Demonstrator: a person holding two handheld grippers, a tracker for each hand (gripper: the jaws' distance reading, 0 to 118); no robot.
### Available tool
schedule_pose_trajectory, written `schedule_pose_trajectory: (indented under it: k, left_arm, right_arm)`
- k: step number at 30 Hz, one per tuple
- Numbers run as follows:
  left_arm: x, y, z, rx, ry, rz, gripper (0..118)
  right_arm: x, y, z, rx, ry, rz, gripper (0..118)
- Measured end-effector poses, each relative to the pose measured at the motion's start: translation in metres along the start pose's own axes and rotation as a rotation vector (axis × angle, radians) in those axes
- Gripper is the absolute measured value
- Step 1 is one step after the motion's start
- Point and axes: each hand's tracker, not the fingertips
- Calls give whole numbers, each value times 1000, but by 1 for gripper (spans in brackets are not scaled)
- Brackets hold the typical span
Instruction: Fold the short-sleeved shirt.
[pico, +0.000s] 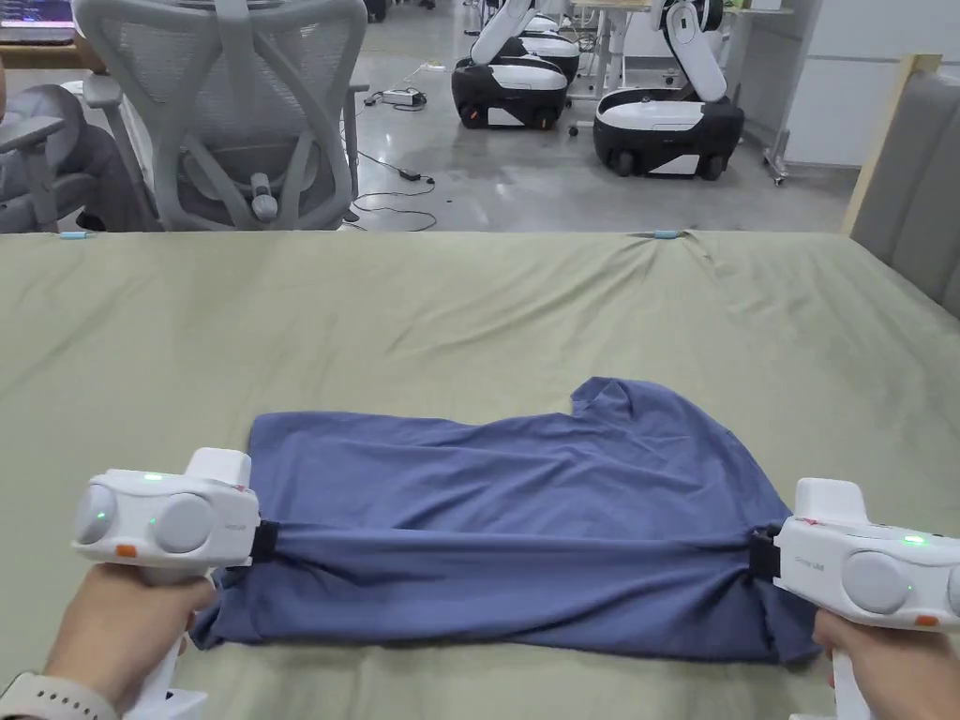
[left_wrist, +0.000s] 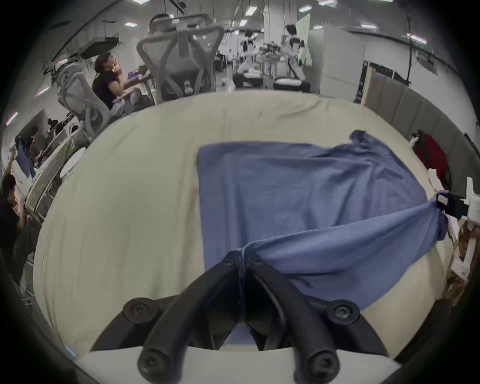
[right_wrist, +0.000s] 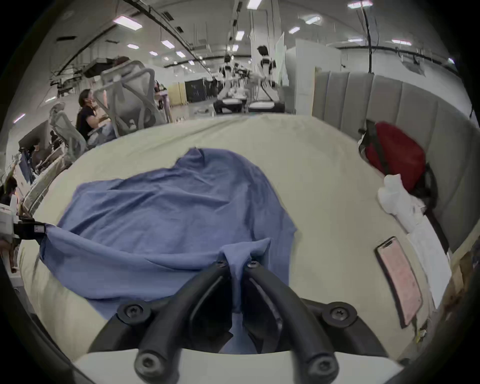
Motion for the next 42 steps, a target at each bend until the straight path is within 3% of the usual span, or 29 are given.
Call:
schedule_pose_trajectory:
  k: [3,4,5,6,7,8,9,10,13,15,17,18,19,20,22,26,29,32,37,38,39,40,41,42]
  left_arm:
    - [0,-4,-7,-10,-4,7,1]
    - [-1,-8,-2,6,-11,18,2]
    - [-1,-10,5,34,-23,31,6]
    - [-1,-13,16,79,-36,39,18]
    - [-1,-18,30,154,-47,53,49]
    - [1,-22,43,230,-50,74,73]
    - [9,-27,58,296,-32,96,88]
    - [17,-32,73,349,-39,89,95]
    - [48,-52,106,473,-77,3,94]
    - [69,-67,121,527,-69,-33,93]
    - [81,-82,124,556,-74,-26,83]
    - [87,-91,128,573,-81,-18,66]
    - [91,-99,131,581,-88,-12,21]
    - [91,-105,129,580,-93,-16,0]
    - [96,-113,129,596,-30,-43,0]
    - [76,-118,125,546,-44,-43,0]
    - [34,-124,108,410,-5,70,0]
    - [-10,-135,84,232,-53,245,0]
    - [-32,-138,62,222,-55,328,1]
    - [-33,-133,58,218,-54,334,13]
    - [-33,-126,53,214,-52,333,36]
    - [-32,-119,48,205,-47,326,74]
    - [-31,-113,42,199,-37,312,89]
    - [-30,-106,35,204,-36,302,93]
  right_arm:
    - [4,-8,-8,-6,11,-7,5]
    - [5,-10,-4,12,13,-3,11]
    - [5,-12,2,28,17,5,30]
    - [4,-14,8,34,13,10,63]
    - [3,-12,17,28,17,8,95]
    - [0,-12,28,25,48,0,102]
    - [-7,-14,43,84,87,-9,102]
    - [-19,-16,59,142,98,11,103]
    - [-59,-32,96,284,69,97,110]
    - [-82,-45,113,317,131,103,108]
    - [-102,-59,128,360,154,97,79]
    - [-112,-65,132,385,163,105,50]
    - [-119,-70,138,397,158,114,5]
    - [-125,-74,141,407,133,126,0]
    - [-132,-83,146,445,108,153,0]
    - [-134,-84,151,421,136,179,0]
    - [-132,-90,154,419,131,184,0]
    - [-128,-91,150,412,129,184,0]
    - [-116,-83,136,381,117,181,0]
    - [-111,-80,134,375,117,180,0]
    - [-108,-78,131,371,111,176,0]
    - [-103,-76,128,368,102,173,0]
    - [-98,-73,126,363,90,168,0]
    - [-90,-71,124,358,80,161,0]
